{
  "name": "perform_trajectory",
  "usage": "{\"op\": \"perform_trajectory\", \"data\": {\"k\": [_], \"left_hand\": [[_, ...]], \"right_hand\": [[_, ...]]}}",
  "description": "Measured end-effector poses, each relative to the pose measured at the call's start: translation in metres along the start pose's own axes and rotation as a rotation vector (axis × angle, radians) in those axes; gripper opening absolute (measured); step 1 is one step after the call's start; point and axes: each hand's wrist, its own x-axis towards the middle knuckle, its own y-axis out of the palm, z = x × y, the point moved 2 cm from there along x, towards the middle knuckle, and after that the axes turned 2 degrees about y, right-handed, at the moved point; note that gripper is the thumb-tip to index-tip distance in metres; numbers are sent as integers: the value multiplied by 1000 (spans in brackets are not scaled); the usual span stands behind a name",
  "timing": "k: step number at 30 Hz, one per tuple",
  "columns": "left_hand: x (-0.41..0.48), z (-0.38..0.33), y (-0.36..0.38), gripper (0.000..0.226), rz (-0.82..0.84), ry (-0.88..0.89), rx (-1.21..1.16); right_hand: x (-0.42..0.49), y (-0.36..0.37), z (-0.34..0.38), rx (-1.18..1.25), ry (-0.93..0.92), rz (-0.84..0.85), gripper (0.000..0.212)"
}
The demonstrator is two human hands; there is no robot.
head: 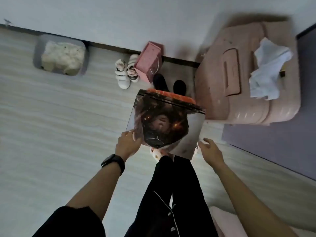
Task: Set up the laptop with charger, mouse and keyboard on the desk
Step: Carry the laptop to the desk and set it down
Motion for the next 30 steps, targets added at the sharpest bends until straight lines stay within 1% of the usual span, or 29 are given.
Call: {"op": "perform_trajectory", "data": {"k": [3, 6, 8, 9, 11, 12, 14, 16, 18, 20, 24, 26, 28, 30], "left_hand": [[40, 5, 10, 63, -75, -23, -63], [78, 11, 17, 73, -146, -52, -179], [102, 15, 20, 80, -172, -93, -250], [114, 17, 22, 77, -172, -119, -281], [136, 19, 21, 64, -169, -159, -324], [144, 19, 20, 59, -165, -162, -351], [155, 17, 15, 50, -140, -145, -436], [158, 20, 8, 46, -70, -161, -531], [154, 29, 1, 55, 3, -195, -567], [141, 36, -4, 61, 36, -219, -592], [94, 60, -3, 56, 69, -240, -692], [60, 80, -1, 53, 69, -262, -767], [25, 100, 4, 54, 72, -302, -849], [-18, 124, 10, 58, 49, -334, -958]], "right_hand": [[55, 16, -2, 98, 99, 19, 51], [103, 29, -5, 163, 128, 36, 58], [130, 32, -8, 231, 128, 15, 56], [141, 33, -9, 268, 123, 13, 50], [152, 34, -10, 342, 114, 33, 40], [155, 34, -12, 378, 114, 51, 38], [153, 31, -16, 443, 123, 95, 40], [150, 27, -18, 467, 130, 136, 46], [141, 22, -16, 444, 136, 152, 49], [130, 17, -12, 421, 135, 147, 48], [92, 10, -7, 323, 136, 173, 41], [68, 9, 1, 257, 108, 191, 37], [43, 12, 9, 203, 92, 190, 28], [14, 20, 19, 103, 46, 202, 24]]}}
